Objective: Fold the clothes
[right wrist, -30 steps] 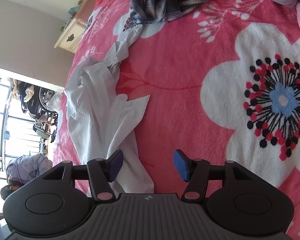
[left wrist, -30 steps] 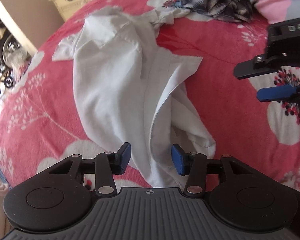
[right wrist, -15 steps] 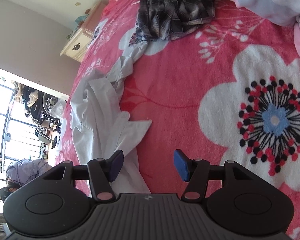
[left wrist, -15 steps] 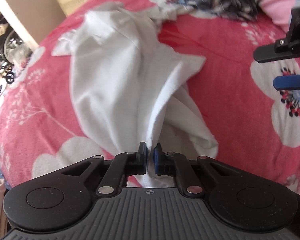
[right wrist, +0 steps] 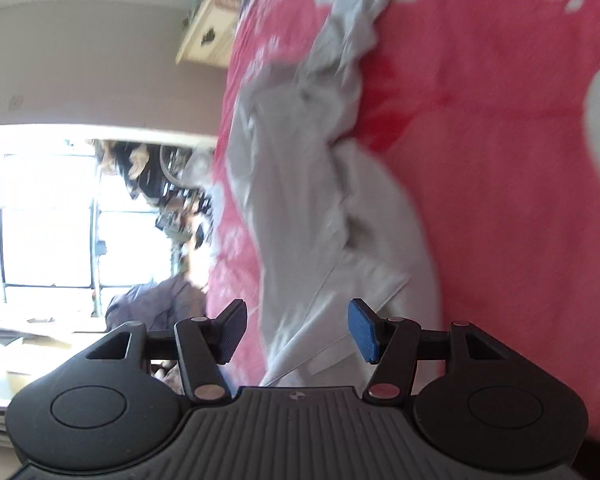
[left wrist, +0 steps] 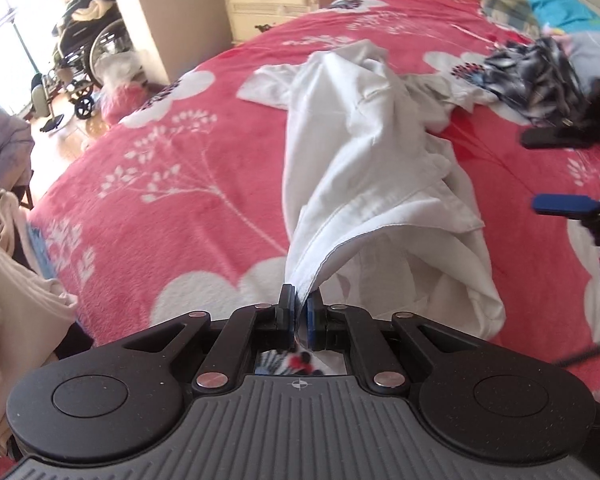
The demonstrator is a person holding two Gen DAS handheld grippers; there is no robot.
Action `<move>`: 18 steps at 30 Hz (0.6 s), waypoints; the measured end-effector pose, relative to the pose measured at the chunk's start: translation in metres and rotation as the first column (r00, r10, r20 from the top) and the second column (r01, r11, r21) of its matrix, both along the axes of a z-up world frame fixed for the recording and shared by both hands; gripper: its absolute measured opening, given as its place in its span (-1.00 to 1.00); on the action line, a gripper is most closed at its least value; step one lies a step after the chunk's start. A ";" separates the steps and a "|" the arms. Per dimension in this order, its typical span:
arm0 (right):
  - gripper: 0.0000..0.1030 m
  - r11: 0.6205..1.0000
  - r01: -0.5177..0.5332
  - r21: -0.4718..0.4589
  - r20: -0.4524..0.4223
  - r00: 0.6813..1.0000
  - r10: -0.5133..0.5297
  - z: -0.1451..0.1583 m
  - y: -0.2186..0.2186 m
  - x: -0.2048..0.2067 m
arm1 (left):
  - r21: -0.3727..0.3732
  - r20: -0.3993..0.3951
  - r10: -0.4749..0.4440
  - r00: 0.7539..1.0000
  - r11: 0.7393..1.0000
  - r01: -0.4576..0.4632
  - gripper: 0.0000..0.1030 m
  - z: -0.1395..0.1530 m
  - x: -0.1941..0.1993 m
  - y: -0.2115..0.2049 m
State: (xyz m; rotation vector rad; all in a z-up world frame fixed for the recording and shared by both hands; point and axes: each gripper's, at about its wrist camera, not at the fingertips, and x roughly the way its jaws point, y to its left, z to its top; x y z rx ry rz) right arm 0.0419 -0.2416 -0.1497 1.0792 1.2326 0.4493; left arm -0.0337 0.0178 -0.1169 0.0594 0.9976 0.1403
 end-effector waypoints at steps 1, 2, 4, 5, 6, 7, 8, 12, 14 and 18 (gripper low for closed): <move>0.16 0.999 -0.029 0.020 -0.024 0.999 0.030 -0.004 0.012 0.002 | -0.002 0.005 0.005 1.000 1.000 -0.005 -0.93 0.000 0.000 0.002; 0.16 0.998 -0.053 0.037 -0.049 0.997 0.055 -0.009 0.023 0.003 | -0.007 0.011 0.009 1.000 1.000 -0.008 -0.93 -0.001 0.000 0.004; 0.16 0.995 -0.089 0.051 -0.092 0.991 0.093 -0.019 0.041 0.005 | -0.014 0.027 0.016 1.000 1.000 -0.016 -0.93 0.000 -0.002 0.007; 0.16 0.994 -0.102 0.047 -0.113 0.988 0.107 -0.025 0.049 0.006 | -0.013 0.039 0.014 0.999 1.000 -0.014 -0.93 0.001 -0.003 0.008; 0.17 0.993 -0.110 0.045 -0.133 0.985 0.115 -0.031 0.056 0.007 | -0.012 0.051 0.012 0.999 1.000 -0.011 -0.93 0.002 -0.004 0.009; 0.17 0.993 -0.109 0.048 -0.151 0.982 0.115 -0.037 0.060 0.010 | -0.010 0.063 0.009 0.998 1.000 -0.008 -0.93 0.003 -0.006 0.010; 0.17 0.994 -0.100 0.054 -0.170 0.979 0.108 -0.043 0.064 0.012 | -0.011 0.073 0.006 0.997 1.000 -0.005 -0.93 0.004 -0.007 0.011; 0.17 0.997 -0.034 0.062 -0.168 0.985 0.044 -0.056 0.068 0.028 | -0.021 0.093 -0.008 0.996 1.000 0.009 -0.93 0.005 -0.012 0.017; 0.12 0.998 -0.005 0.068 -0.136 0.991 0.015 -0.056 0.069 0.038 | -0.028 0.088 -0.010 0.996 1.000 0.012 -0.93 0.002 -0.012 0.020; -0.53 0.997 -0.016 0.073 -0.065 0.998 0.021 -0.052 0.074 0.055 | -0.050 0.071 -0.019 0.997 0.998 0.023 -0.93 -0.006 -0.012 0.026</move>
